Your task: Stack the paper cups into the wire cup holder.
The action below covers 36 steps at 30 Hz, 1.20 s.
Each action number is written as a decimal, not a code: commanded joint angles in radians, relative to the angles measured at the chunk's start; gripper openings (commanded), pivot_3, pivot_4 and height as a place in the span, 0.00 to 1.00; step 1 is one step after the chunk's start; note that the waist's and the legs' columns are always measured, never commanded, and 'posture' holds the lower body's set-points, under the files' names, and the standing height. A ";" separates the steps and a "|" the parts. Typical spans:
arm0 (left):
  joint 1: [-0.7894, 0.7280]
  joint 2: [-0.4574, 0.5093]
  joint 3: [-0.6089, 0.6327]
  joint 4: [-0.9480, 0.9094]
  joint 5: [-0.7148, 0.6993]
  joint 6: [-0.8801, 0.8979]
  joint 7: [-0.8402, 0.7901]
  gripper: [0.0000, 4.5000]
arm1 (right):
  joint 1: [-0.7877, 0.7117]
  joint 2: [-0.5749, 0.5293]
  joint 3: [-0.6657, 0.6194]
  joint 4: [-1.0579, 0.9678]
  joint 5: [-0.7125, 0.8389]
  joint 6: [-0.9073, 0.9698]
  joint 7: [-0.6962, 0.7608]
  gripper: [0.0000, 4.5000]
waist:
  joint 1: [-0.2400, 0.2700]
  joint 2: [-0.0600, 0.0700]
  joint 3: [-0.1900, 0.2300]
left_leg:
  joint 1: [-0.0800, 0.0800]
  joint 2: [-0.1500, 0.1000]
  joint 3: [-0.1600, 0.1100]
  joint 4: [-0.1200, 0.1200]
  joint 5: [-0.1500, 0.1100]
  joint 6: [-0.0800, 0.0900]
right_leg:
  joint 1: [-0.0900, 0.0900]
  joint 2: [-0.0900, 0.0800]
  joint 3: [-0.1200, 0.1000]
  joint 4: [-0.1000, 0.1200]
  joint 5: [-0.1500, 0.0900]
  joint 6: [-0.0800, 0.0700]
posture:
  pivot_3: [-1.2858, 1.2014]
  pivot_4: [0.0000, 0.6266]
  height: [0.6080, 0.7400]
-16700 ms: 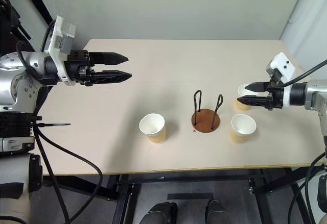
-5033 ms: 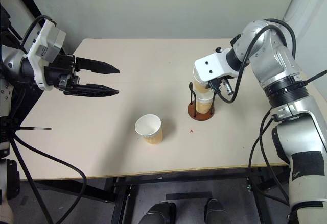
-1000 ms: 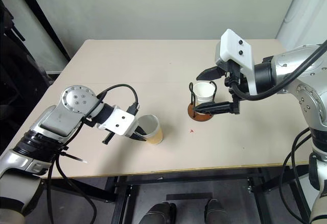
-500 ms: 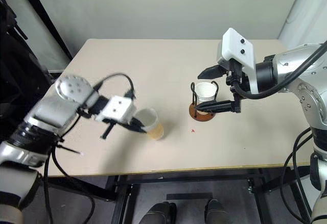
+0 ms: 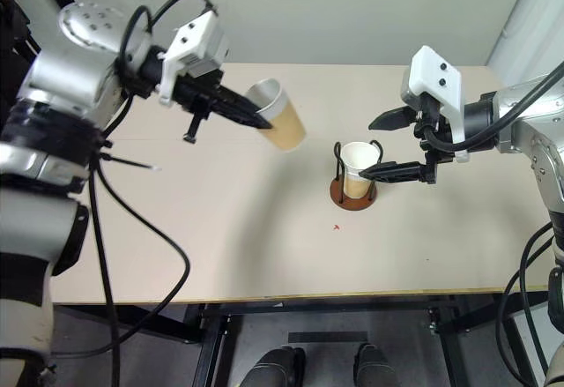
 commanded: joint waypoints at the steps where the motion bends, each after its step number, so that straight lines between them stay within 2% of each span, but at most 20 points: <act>1: -0.079 -0.065 0.008 0.128 0.033 -0.084 -0.031 0.02 | 0.002 -0.020 -0.033 -0.048 0.010 0.015 -0.009 1.00 | 0.002 0.000 0.000 | -0.001 0.000 0.000 0.002 -0.001 0.002 | 0.000 -0.001 0.001 -0.001 0.001 0.001 | 0.52 0.24 1.00; 5: -0.120 -0.146 0.022 0.222 0.062 -0.141 -0.031 0.02 | 0.019 -0.032 -0.052 -0.082 0.018 0.045 -0.027 1.00 | 0.002 0.000 0.001 | -0.004 -0.001 0.006 0.007 -0.005 0.007 | -0.001 -0.003 0.003 -0.001 0.001 0.007 | 0.52 0.24 1.00; 9: -0.142 -0.215 0.038 0.281 0.088 -0.194 -0.031 0.02 | 0.052 -0.065 -0.074 -0.119 0.019 0.078 -0.051 1.00 | 0.006 0.001 0.001 | -0.010 -0.002 0.008 0.017 -0.006 0.005 | -0.002 -0.002 0.002 -0.001 0.000 0.015 | 0.52 0.24 1.00; 13: -0.156 -0.277 0.065 0.330 0.125 -0.247 -0.031 0.02 | 0.084 -0.108 -0.116 -0.156 0.036 0.120 -0.077 1.00 | 0.010 0.001 0.001 | -0.013 -0.006 0.009 0.021 -0.007 0.007 | -0.003 -0.010 0.003 0.000 0.002 0.023 | 0.52 0.24 1.00; 23: -0.176 -0.353 0.123 0.385 0.191 -0.301 -0.031 0.02 | 0.187 -0.235 -0.196 -0.121 0.010 0.109 -0.107 1.00 | 0.016 0.001 0.002 | -0.015 -0.013 0.015 0.034 -0.015 0.016 | 0.000 -0.014 0.005 -0.001 0.000 0.030 | 0.52 0.24 1.00; 29: -0.178 -0.387 0.147 0.405 0.224 -0.319 -0.031 0.02 | 0.142 -0.254 -0.265 -0.089 0.031 0.120 -0.146 1.00 | 0.016 0.001 0.002 | -0.014 -0.015 0.016 0.036 -0.014 0.018 | 0.001 -0.015 0.006 -0.001 0.004 0.040 | 0.52 0.24 1.00; 36: -0.173 -0.425 0.181 0.426 0.274 -0.352 -0.031 0.02 | 0.146 -0.287 -0.302 -0.126 0.052 0.149 -0.161 1.00 | 0.015 0.001 0.002 | -0.014 -0.015 0.015 0.036 -0.014 0.020 | 0.002 -0.017 0.007 -0.001 0.004 0.042 | 0.52 0.24 1.00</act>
